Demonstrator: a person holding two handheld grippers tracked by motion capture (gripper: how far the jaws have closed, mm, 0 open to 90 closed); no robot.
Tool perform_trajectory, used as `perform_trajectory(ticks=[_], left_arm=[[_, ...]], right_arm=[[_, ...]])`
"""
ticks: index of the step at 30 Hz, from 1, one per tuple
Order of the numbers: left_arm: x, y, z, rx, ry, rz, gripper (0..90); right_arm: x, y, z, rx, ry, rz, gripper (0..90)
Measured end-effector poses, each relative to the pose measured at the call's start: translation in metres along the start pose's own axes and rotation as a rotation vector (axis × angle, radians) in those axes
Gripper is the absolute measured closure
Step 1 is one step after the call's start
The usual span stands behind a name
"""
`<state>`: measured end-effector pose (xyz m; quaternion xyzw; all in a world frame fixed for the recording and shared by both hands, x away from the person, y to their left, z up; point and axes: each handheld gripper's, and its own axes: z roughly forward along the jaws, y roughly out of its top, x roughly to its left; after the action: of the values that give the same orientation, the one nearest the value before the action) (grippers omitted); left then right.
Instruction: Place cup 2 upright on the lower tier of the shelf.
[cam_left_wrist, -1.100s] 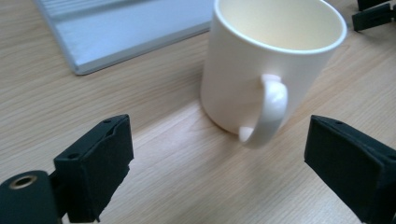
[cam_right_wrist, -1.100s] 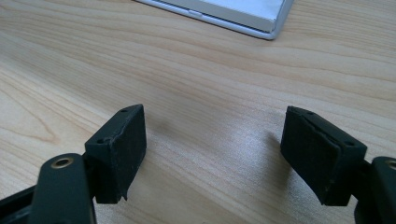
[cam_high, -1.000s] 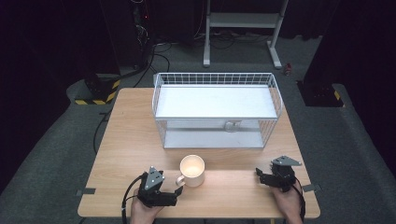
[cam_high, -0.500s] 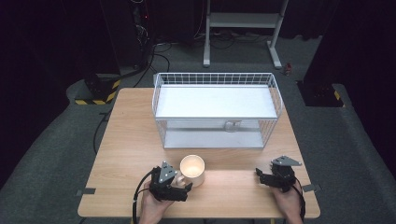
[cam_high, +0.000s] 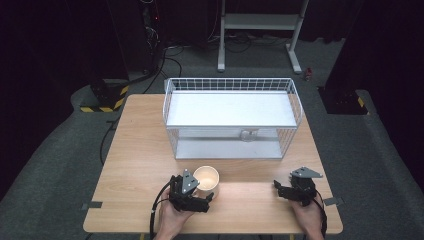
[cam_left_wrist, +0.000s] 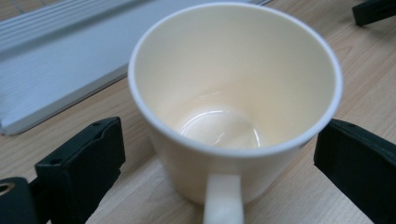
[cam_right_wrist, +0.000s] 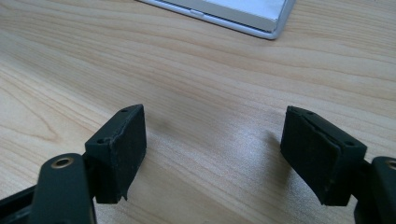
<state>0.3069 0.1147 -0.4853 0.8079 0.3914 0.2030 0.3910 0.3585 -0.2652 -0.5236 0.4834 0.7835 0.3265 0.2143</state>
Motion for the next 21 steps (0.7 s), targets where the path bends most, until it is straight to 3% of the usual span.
perform_trajectory(ticks=[2,6,14,16,21], left_arm=[[0.001,0.002,0.002,0.005,0.002,0.012,2.2],[0.001,0.004,0.005,-0.002,-0.011,-0.012,2.1],[-0.004,0.005,0.011,0.002,0.03,0.002,3.1],[-0.005,0.005,0.012,-0.006,0.023,-0.014,3.6],[-0.008,0.004,0.017,-0.006,0.032,-0.011,4.1]], right_arm=[[0.0,0.0,0.0,0.001,-0.001,0.004,22.8],[0.0,0.0,0.0,0.001,-0.001,0.004,22.8],[0.0,0.0,0.0,0.001,-0.002,0.005,22.8],[0.001,0.0,0.0,0.002,-0.001,0.006,22.8],[0.0,0.0,0.0,0.001,-0.001,0.004,22.9]])
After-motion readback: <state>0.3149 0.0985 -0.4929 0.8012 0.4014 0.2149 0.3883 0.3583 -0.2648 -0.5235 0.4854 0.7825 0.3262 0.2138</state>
